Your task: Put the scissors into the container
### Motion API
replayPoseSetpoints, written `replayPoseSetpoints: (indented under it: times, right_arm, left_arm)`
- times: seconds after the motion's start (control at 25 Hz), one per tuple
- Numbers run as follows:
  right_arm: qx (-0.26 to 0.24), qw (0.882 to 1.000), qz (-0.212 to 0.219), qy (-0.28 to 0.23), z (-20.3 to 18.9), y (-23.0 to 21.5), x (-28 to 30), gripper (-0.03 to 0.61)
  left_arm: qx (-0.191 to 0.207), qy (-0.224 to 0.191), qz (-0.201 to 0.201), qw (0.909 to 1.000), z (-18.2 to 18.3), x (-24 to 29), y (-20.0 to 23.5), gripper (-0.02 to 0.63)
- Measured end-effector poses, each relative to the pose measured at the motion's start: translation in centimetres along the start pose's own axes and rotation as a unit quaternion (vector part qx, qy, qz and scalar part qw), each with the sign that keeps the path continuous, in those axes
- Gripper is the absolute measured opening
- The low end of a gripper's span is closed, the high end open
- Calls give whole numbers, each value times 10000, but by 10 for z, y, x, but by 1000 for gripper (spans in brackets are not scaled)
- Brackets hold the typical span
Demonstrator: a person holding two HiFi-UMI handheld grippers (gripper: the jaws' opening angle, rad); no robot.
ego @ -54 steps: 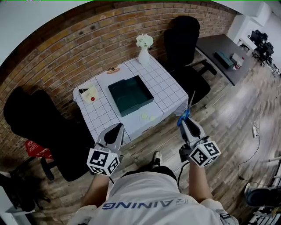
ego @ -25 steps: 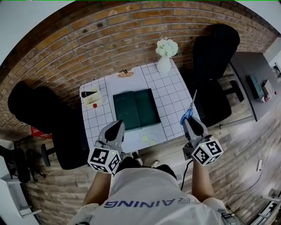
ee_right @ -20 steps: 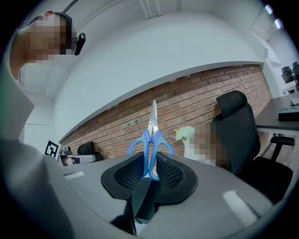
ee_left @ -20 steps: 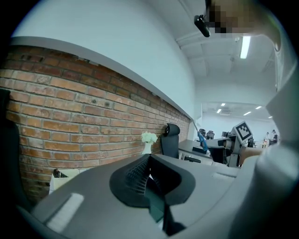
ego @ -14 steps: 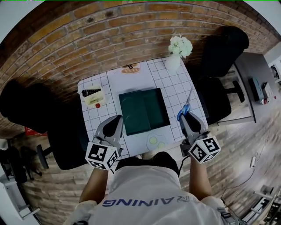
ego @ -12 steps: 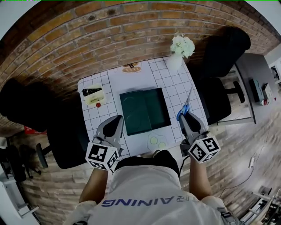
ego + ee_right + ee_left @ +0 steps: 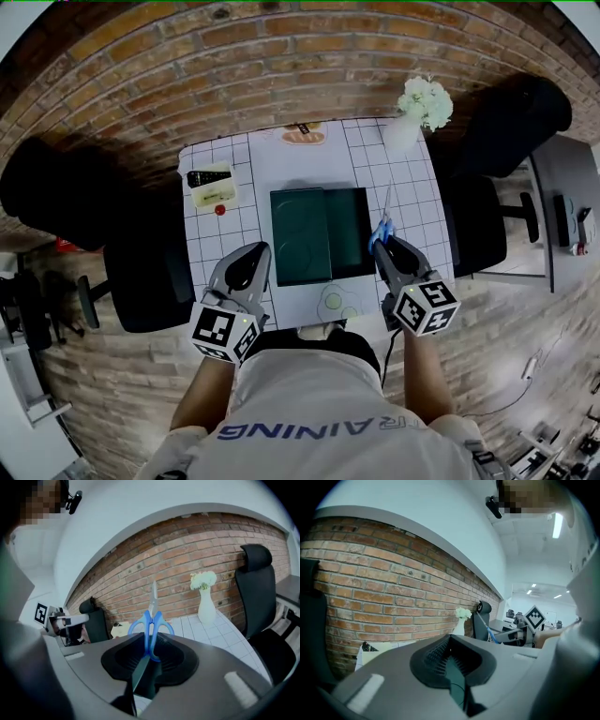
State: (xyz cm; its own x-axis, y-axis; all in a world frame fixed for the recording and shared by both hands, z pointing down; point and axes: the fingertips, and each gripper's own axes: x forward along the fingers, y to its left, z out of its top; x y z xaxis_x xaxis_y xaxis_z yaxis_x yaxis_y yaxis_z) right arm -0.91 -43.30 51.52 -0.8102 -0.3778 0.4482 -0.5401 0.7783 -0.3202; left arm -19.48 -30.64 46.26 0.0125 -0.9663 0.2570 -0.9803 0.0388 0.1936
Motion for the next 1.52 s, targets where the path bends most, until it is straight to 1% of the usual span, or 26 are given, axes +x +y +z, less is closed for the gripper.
replayPoseSetpoints:
  times: [0.12, 0.24, 0.4, 0.52, 0.6, 0.76, 0.96, 1.12, 1.24, 1.36, 1.44, 1.48, 1.52]
  right_arm:
    - [155, 9971, -120, 739, -41, -8, 24, 100]
    - [140, 9888, -295, 1459, -80, -13, 45, 100]
    - [-62, 9730, -498, 2254, -118, -17, 66, 100]
    - [-286, 9563, -796, 2798, -140, -27, 80, 100]
    - [-357, 9475, -934, 3037, -151, -29, 89, 100]
    - [-628, 9352, -1145, 3292, -157, -32, 101, 100]
    - [-668, 9169, -1381, 3684, -168, -41, 109, 101]
    - [-875, 9067, -1557, 3822, -171, -46, 109, 103]
    - [-899, 9069, -1559, 3810, -171, -48, 107, 104]
    - [-829, 9140, -1459, 3694, -164, -47, 102, 112]
    - [-764, 9230, -1389, 3505, -152, -46, 98, 117]
    - [-730, 9302, -1352, 3333, -142, -45, 95, 111]
    - [-706, 9387, -1313, 3108, -128, -44, 92, 88]
  left_arm:
    - [-71, 86, 71, 9999, -10, -1, 0, 2]
    - [-157, 166, 135, 9996, -20, -3, 5, 2]
    - [-288, 207, 287, 9990, -29, -10, 18, 2]
    - [-425, 186, 413, 9981, -34, -17, 30, 2]
    - [-495, 197, 454, 9975, -37, -21, 38, 2]
    - [-624, 190, 512, 9966, -40, -30, 51, 2]
    - [-781, 127, 720, 9943, -41, -44, 73, 2]
    - [-801, 147, 827, 9932, -45, -50, 85, 2]
    - [-821, 141, 893, 9925, -44, -52, 88, 2]
    - [-741, 95, 894, 9932, -35, -52, 85, 2]
    - [-661, 31, 880, 9939, -25, -50, 80, 2]
    - [-624, -9, 865, 9943, -20, -48, 77, 2]
    - [-582, -51, 842, 9947, -14, -46, 72, 2]
